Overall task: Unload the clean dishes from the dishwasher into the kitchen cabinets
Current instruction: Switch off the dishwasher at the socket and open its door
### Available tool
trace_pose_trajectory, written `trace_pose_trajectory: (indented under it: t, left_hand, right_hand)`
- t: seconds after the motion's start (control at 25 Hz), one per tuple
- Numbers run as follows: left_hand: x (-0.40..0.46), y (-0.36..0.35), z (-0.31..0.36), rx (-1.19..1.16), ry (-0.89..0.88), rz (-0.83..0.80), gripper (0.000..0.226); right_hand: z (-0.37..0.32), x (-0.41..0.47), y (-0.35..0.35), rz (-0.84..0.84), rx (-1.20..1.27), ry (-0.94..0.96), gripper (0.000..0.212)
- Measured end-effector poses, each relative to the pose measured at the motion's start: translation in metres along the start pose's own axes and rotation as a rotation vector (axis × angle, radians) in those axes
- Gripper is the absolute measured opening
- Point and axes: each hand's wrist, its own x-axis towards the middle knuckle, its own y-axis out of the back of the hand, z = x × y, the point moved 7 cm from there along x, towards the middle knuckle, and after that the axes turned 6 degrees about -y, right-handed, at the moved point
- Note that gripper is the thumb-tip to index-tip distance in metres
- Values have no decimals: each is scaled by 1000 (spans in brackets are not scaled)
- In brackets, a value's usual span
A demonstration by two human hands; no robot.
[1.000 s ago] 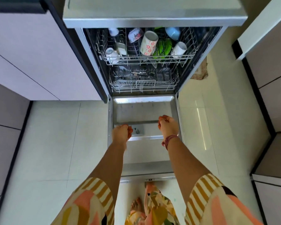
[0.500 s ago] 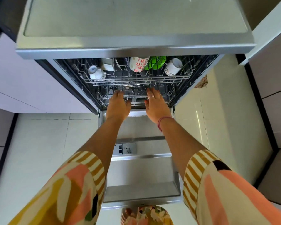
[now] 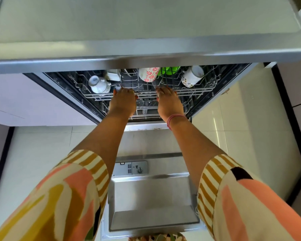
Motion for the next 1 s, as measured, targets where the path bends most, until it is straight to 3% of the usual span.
trace_pose_trajectory:
  t: [0.16,0.56,1.0]
  left_hand:
    - [-36,-2,7,-35,58,-16,26]
    - [-168,-47,32,-179,85,-150,29]
    - [-239,-71,56,-109,-3,-217,24]
  right_hand:
    - [3,-34,1,27,21,-52,39]
    - [10,-174,-15,-66,10,-131,32]
    - [25,-253,-29,-104,24,-111,33]
